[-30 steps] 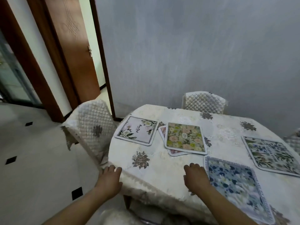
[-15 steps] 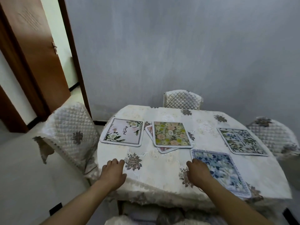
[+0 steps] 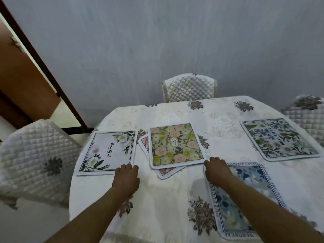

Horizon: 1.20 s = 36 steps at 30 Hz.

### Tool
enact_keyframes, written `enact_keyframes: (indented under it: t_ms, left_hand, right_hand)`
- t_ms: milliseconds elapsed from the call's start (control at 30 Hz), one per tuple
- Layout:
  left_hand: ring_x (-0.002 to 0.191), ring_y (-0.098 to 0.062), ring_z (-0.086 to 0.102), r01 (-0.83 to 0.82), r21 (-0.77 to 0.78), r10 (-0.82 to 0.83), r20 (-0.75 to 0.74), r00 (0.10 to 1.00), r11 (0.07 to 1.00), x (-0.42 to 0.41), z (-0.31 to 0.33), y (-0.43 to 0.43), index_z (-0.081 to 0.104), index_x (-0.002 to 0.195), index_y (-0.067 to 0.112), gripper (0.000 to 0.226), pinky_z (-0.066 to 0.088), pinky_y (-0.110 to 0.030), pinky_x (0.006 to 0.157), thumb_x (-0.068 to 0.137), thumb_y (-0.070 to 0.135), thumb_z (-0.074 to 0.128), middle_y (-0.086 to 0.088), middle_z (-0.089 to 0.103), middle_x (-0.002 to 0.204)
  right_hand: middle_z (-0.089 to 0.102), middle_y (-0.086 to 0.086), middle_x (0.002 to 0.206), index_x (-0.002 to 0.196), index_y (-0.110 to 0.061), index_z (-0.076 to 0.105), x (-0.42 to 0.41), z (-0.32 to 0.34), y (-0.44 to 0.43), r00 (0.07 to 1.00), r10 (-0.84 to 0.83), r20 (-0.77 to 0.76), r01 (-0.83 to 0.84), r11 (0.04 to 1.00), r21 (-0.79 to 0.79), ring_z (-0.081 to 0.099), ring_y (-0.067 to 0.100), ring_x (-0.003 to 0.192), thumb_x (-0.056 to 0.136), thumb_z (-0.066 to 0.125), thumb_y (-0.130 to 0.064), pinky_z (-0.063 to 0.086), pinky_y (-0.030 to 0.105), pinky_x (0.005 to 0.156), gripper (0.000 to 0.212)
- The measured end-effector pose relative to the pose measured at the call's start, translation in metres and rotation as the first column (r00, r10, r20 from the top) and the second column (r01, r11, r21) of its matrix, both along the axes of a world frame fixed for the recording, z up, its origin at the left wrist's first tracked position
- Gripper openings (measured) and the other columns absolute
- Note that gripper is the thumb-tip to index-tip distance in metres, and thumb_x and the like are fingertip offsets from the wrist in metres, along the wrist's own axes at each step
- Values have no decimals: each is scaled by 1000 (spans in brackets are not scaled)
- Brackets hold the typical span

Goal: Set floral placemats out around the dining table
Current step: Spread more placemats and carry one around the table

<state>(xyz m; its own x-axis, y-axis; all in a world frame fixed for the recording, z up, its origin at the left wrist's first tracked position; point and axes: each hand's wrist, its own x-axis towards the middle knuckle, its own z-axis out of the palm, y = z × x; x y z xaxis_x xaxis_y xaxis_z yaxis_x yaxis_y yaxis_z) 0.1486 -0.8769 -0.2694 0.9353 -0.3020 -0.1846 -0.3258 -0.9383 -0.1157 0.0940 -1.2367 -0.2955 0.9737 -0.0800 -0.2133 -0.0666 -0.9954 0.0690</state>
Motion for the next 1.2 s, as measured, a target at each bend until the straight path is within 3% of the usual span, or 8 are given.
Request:
enact_keyframes:
  t_ms: [233,367,433,567,733,833,1000,1200]
  left_hand:
    - [71,-31,63,60,83,-62,18,998,995,67,-56,-59,66,84,15,35,50,-39,64,61,37,80,-9,65,74]
    - [60,-32,62,58,45,-60,41,997,997,86,-78,-73,67,81,11,32,52,-36,56,61,32,80,-12,64,67]
    - [66,-31,63,20,19,-20,5,1000,1000,90,-85,-79,62,90,11,30,54,-35,58,71,32,73,-12,64,76]
    - [91,-35,58,-246,-268,210,-156,965,931,103,-94,-95,47,110,9,29,49,-40,75,88,28,54,-16,57,102]
    - [87,-38,62,-451,-505,317,-332,888,736,109,-91,-102,42,101,6,28,41,-31,62,81,10,61,-15,58,93]
    - [81,-32,62,-380,-580,255,-288,923,720,103,-79,-96,45,93,11,18,43,-31,59,79,4,54,-10,60,87]
    - [80,-23,60,-188,-558,118,-159,980,809,83,-49,-53,60,101,19,26,39,-28,61,81,4,50,-5,62,91]
    - [84,-25,58,-89,-562,55,-78,995,822,27,7,55,57,112,21,29,38,-29,63,85,13,53,-4,56,95]
  right_hand:
    - [57,14,112,108,-13,59,75,-46,-32,997,72,4,-72,997,9,52,33,106,84,50,-15,41,40,87,25]
    - [55,16,114,110,-11,57,95,-64,-35,998,70,3,-70,997,42,53,35,106,84,50,-11,42,41,88,27]
    - [53,18,114,111,-9,55,99,-71,-32,999,30,16,-31,995,98,54,36,101,85,49,-10,44,41,85,27]
    - [49,23,115,110,-6,49,106,-79,-25,979,-198,44,176,937,302,55,38,96,87,47,-11,46,41,80,23]
    - [46,25,120,118,-6,43,112,-71,-7,900,-435,-5,383,786,485,59,44,95,88,49,-10,49,42,81,31]
    - [53,19,109,105,-9,44,106,-58,5,924,-383,8,341,832,438,61,39,91,87,44,-6,49,40,76,18]
    - [58,12,100,88,-18,42,80,-27,25,968,-241,69,203,916,345,62,35,86,86,45,-10,47,36,70,9]
    - [55,3,85,90,-19,49,34,33,105,979,-110,172,60,960,273,62,29,76,92,45,-17,40,31,59,5]
